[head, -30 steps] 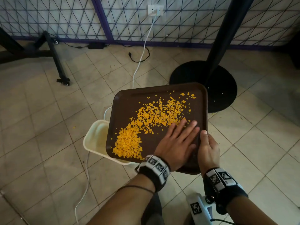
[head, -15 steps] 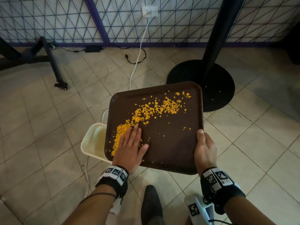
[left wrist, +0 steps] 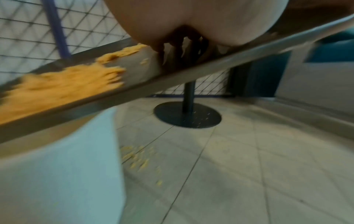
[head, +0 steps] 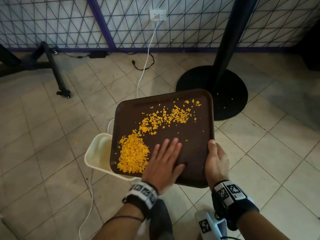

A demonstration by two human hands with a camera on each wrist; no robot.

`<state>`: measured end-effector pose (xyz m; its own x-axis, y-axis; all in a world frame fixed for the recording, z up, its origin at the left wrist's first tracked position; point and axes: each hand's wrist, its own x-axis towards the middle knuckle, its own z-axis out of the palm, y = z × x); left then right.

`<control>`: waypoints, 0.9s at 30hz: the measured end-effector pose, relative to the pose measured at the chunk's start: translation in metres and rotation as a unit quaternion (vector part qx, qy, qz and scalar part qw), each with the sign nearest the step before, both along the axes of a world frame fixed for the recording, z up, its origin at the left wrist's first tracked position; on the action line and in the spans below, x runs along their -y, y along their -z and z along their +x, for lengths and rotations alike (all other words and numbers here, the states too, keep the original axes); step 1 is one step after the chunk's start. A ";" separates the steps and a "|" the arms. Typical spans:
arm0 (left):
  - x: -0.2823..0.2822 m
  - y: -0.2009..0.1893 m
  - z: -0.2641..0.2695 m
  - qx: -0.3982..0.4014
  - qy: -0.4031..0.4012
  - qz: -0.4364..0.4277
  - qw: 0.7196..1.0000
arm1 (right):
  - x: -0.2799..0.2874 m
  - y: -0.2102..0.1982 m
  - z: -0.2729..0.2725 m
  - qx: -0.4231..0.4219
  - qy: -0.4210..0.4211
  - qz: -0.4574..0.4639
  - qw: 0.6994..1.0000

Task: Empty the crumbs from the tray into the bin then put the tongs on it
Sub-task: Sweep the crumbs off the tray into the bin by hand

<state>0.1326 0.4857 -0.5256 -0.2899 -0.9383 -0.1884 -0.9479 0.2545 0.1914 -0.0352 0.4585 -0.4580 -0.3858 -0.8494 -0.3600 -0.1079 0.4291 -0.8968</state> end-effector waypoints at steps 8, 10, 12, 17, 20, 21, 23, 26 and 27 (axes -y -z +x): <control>-0.003 -0.009 0.042 0.001 -0.066 0.003 0.998 | 0.000 0.002 0.000 0.007 -0.006 0.013 1.000; 0.021 -0.024 0.007 -0.017 -0.004 -0.030 0.999 | 0.000 0.003 0.001 0.001 -0.001 0.014 1.000; 0.044 -0.034 -0.030 -0.020 0.057 -0.053 0.997 | 0.000 0.005 0.001 -0.006 0.007 0.005 1.000; 0.080 -0.039 -0.051 -0.013 0.051 -0.056 0.997 | 0.000 0.004 -0.001 0.005 0.004 0.002 1.000; 0.076 -0.026 -0.013 0.000 -0.006 -0.026 1.000 | 0.000 0.005 -0.001 0.011 0.004 0.016 1.000; 0.069 -0.020 0.003 0.007 -0.024 -0.013 1.000 | 0.000 0.005 -0.001 0.016 0.002 0.021 1.000; 0.051 -0.009 0.031 0.017 -0.064 0.015 0.998 | 0.000 0.002 0.000 0.021 -0.002 0.024 1.000; 0.029 -0.004 0.052 0.014 -0.113 0.042 0.993 | 0.000 0.000 -0.002 0.021 -0.004 0.022 1.000; 0.028 -0.007 0.049 0.007 -0.113 0.034 0.993 | 0.000 -0.001 -0.002 0.021 -0.006 0.022 1.000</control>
<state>0.1818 0.4572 -0.5182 -0.0711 -0.9638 -0.2568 -0.9820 0.0225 0.1875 -0.0372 0.4584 -0.4571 -0.3599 -0.8367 -0.4128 -0.0755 0.4671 -0.8810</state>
